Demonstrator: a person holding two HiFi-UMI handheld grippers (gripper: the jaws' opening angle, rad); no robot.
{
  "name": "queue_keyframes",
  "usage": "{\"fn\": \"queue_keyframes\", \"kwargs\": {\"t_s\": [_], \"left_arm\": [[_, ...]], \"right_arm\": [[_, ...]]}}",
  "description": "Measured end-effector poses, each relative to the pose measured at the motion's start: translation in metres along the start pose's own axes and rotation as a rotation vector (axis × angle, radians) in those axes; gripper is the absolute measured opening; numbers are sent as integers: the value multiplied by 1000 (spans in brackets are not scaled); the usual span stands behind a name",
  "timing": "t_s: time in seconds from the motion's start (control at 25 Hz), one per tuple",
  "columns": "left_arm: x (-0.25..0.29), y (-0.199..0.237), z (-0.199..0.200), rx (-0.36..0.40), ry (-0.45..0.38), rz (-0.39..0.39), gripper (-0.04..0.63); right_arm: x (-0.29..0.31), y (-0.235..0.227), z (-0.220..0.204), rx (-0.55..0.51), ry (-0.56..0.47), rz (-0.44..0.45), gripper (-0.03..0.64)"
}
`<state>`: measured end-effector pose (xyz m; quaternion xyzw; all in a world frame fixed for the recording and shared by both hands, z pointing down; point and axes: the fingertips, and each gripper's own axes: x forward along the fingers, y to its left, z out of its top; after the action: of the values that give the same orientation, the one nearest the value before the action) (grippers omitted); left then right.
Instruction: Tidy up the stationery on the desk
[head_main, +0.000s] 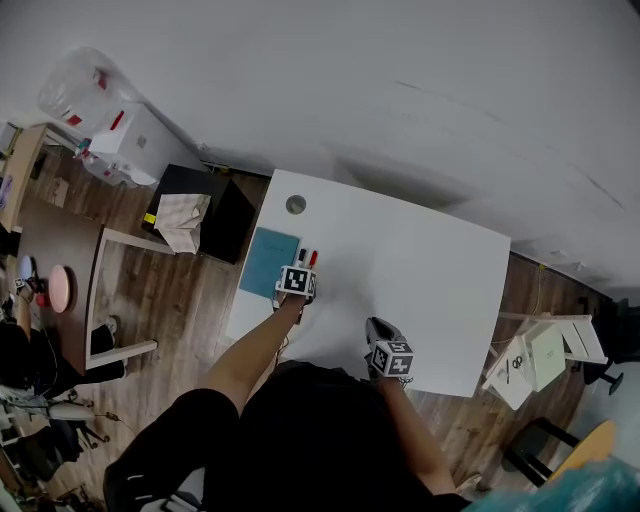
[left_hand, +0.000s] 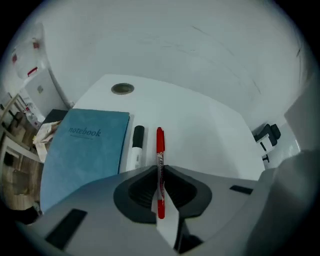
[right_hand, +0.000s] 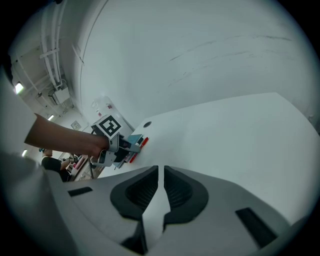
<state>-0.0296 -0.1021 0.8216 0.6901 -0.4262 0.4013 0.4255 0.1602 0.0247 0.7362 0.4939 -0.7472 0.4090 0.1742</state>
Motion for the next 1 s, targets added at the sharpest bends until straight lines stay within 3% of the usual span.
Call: {"fn": "queue_keyframes", "kwargs": {"t_s": [0.44, 0.68, 0.84, 1.0], "left_arm": [[1, -1, 2, -3, -10, -11, 54], [-8, -11, 11, 3, -65, -36, 106], [-24, -22, 9, -43, -78, -85, 118], [-47, -30, 6, 11, -118, -98, 118]], "right_arm": [[9, 7, 1, -3, 10, 1, 55], [7, 7, -4, -10, 21, 17, 55], [8, 10, 0, -9, 6, 28, 55], [10, 15, 7, -4, -12, 25, 55]]}}
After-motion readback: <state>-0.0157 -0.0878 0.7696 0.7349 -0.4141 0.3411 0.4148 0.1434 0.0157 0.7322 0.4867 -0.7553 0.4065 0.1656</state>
